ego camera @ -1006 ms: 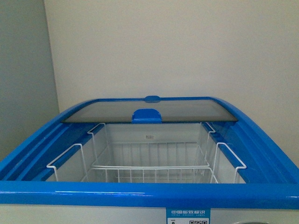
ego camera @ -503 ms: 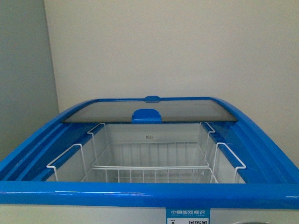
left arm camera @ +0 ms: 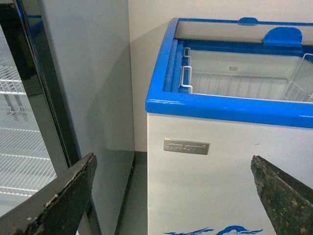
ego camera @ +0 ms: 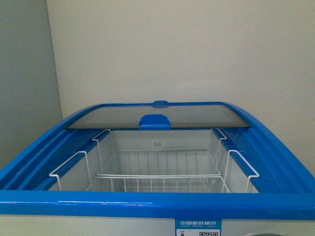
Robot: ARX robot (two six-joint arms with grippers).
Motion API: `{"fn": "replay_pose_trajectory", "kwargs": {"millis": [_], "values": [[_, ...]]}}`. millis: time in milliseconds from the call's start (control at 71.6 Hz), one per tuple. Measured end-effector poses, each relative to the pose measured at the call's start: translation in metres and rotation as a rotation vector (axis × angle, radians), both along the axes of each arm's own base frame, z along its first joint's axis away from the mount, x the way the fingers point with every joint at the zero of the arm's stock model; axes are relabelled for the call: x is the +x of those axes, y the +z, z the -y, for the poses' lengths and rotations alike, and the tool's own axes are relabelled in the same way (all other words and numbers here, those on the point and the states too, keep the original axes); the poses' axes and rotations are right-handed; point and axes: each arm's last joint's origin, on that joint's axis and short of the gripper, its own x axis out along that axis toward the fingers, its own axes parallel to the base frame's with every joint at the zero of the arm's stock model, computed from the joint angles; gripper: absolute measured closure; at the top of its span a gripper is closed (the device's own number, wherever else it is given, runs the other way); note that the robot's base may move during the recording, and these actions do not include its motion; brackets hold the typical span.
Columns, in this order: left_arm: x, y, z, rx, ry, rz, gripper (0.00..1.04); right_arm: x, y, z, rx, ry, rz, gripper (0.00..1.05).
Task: Put drink in fridge
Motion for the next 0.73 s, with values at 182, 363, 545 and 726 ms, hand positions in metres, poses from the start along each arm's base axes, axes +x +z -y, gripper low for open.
{"fn": "replay_pose_trajectory", "kwargs": {"millis": [182,363,545,726], "values": [[0.0,0.0,0.0,0.0,0.0,0.0,0.08,0.0,0.0,0.0,0.0,0.0,0.0,0.07],[0.0,0.0,0.0,0.0,0.0,0.0,0.08,0.0,0.0,0.0,0.0,0.0,0.0,0.07],[0.0,0.0,0.0,0.0,0.0,0.0,0.08,0.0,0.0,0.0,0.0,0.0,0.0,0.07],[0.0,0.0,0.0,0.0,0.0,0.0,0.08,0.0,0.0,0.0,0.0,0.0,0.0,0.07]]}}
